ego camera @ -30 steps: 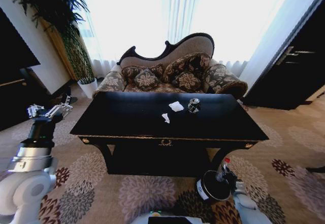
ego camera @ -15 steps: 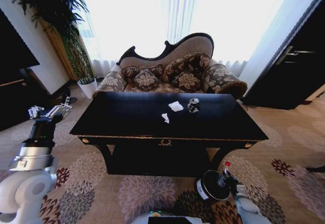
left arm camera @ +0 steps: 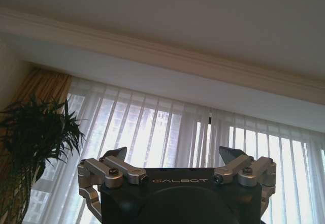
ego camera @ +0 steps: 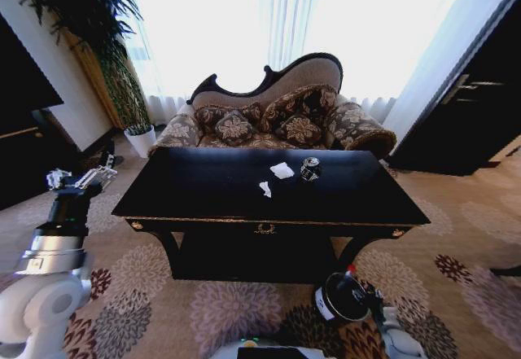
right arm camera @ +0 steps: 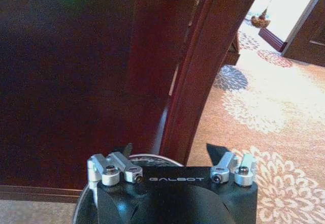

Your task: Move to the front of the table and place the trash on the table into the trash bin.

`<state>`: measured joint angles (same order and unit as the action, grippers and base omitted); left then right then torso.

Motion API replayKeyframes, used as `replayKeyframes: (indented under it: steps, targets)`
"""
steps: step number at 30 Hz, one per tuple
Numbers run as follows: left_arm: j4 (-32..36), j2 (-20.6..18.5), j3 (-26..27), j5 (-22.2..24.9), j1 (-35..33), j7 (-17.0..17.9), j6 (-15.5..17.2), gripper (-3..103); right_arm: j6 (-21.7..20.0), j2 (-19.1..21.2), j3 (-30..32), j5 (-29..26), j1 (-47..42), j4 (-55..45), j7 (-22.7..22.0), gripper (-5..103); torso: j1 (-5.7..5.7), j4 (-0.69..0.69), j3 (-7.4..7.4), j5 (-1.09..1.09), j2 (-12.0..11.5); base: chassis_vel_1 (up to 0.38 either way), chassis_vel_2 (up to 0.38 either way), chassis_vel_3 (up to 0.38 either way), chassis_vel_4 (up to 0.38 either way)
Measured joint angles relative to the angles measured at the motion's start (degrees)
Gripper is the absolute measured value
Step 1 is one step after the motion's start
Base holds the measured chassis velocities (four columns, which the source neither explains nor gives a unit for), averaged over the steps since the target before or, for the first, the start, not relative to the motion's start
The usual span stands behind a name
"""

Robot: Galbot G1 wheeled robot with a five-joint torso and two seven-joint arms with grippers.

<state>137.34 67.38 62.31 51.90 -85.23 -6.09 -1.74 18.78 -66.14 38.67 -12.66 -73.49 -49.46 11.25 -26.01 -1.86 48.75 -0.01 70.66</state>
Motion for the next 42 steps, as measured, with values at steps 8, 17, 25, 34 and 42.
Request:
replayKeyframes:
  steps: [8,17,25,34,42]
  targets:
    - [-0.03,-0.28,0.67,0.24,-0.09,-0.03,-0.42,100,2.07,-2.17,1.70,-0.80,-3.94,-5.43,4.10,100,0.00,0.00,0.00,0.01,0.00,0.000,0.000,0.000,0.000]
    - [0.26,0.56,1.19,0.47,0.23,0.19,-0.22,100,-3.20,-6.61,7.52,-4.25,-14.85,-29.23,10.84,100,0.01,0.01,0.00,0.00,0.00,0.000,0.000,0.000,0.000]
    - [0.22,1.10,1.19,0.43,0.51,0.42,-0.08,100,-3.57,-7.34,11.89,-8.63,-22.56,-41.23,17.41,100,0.00,-0.01,0.00,0.00,0.01,0.000,0.000,0.000,0.000]
    - [-0.34,1.34,0.64,0.06,1.15,0.66,0.21,100,-3.66,-9.12,19.99,-15.20,-28.13,-55.19,21.99,100,0.01,0.00,0.00,0.00,0.01,0.000,0.000,0.000,0.000]
    - [-0.82,1.33,0.64,-0.12,1.40,0.86,0.45,100,-3.61,-9.36,25.29,-18.64,-28.31,-62.44,23.57,100,0.01,-0.01,0.00,0.01,0.00,0.000,0.000,0.000,0.000]
